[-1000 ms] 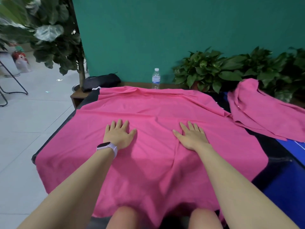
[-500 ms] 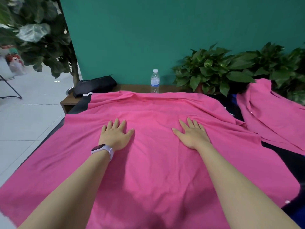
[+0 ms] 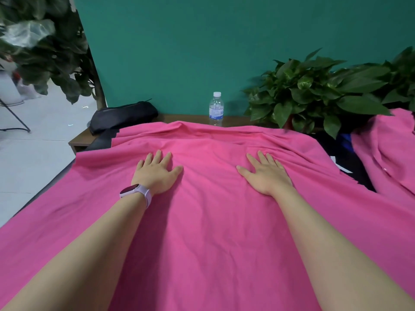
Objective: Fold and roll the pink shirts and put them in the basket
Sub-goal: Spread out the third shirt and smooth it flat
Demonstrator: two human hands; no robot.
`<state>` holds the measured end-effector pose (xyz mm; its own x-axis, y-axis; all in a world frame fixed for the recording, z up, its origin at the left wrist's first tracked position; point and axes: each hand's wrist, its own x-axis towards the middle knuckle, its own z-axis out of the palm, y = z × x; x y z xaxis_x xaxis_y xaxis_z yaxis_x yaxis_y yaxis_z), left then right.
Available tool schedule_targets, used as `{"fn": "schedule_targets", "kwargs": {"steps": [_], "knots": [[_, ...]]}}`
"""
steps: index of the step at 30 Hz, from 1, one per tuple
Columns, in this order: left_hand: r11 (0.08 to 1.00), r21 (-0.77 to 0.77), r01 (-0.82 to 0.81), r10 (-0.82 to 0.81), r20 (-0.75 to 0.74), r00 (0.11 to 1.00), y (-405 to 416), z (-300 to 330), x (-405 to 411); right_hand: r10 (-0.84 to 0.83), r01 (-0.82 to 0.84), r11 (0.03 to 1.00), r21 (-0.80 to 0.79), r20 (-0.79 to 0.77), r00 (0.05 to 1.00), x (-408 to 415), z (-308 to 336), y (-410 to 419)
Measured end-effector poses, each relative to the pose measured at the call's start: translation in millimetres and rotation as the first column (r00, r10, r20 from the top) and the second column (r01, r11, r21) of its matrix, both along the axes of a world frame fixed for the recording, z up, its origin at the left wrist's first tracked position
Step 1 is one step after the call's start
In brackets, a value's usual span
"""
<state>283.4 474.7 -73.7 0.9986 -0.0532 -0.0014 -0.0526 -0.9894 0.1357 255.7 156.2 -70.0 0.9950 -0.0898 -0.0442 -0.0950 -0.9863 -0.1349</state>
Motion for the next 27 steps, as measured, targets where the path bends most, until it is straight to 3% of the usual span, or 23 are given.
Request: {"fn": "schedule_targets", "kwargs": {"steps": [11, 20, 27], "knots": [[1.0, 0.024, 0.014, -0.015, 0.049, 0.999, -3, -4, 85, 0.007, -0.006, 1.0, -0.026, 0.041, 0.999, 80, -4, -9], [1.0, -0.004, 0.014, -0.013, 0.098, 0.995, -4, 0, 64, 0.027, -0.023, 1.0, -0.018, 0.212, 0.977, 63, -3, -3], [1.0, -0.007, -0.027, 0.027, 0.011, 1.0, 0, 4, -3, 0.056, -0.056, 0.998, -0.009, 0.041, 0.998, 7, 0, 2]]}}
